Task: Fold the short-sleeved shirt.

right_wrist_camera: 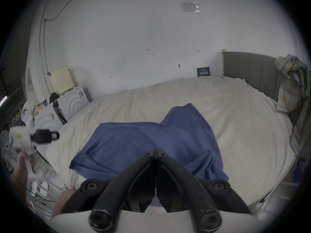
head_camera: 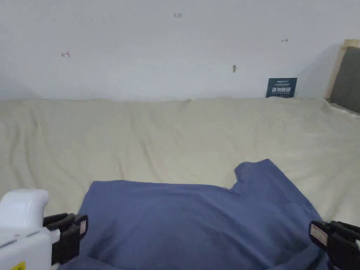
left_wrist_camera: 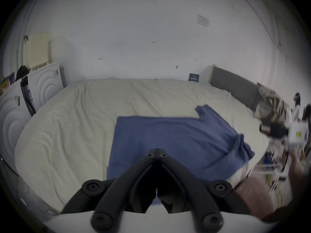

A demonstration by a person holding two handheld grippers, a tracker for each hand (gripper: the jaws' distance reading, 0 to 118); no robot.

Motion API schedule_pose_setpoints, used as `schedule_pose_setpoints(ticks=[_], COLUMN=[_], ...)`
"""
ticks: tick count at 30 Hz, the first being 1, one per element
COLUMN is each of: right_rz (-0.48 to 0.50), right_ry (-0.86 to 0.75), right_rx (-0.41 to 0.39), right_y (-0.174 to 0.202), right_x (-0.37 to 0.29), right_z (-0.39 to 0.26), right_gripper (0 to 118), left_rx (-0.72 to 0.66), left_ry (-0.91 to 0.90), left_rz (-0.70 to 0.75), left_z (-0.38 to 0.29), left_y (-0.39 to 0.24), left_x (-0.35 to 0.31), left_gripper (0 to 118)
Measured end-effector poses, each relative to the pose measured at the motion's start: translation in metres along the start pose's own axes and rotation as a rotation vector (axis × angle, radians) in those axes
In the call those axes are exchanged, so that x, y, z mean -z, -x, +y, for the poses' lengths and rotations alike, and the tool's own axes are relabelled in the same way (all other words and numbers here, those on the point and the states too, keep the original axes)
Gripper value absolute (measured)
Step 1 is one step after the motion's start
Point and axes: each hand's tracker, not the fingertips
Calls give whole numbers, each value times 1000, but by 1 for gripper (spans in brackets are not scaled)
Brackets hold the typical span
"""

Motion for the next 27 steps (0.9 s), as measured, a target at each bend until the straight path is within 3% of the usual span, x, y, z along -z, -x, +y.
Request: schedule_pose_setpoints(ticks=[3,8,10,11,12,14,15,17,21,24,26,27], right_rz=[0,17,18,18,24,52,62,82,76,75,67,71], right_ry=[-8,34,57,67,80,104,110,135,171,189,203,206], right_rx=[-14,5,11,12,16,30,37,50,69,85,85,88], right_y=[0,-3,-3,-4,-4,-4,-4,-5,-7,-8,-8,-29], right_x=[7,40,55,62,68,78,82,90,102,110,113,117], right_z=[4,9,12,11,11,13,12,12,7,2,0,-10], right_gripper=[0,0,0,0,0,0,0,0,0,0,0,0], left_rx=[-74,-139,-50,-38,-31,-11,18,37,-73,-34,34,56], left_ry=[18,341,476,525,574,630,644,633,645,605,591,587], left_rz=[-51,-78,-74,-66,-44,-1,17,47,31,45,38,62], left_z=[56,133,143,143,140,129,124,115,104,103,102,100], left_y=[40,93,108,114,114,116,117,113,120,120,116,114], left_x=[43,168,219,238,257,290,304,322,348,349,349,349], left_gripper=[0,0,0,7,33,101,118,115,115,113,97,75])
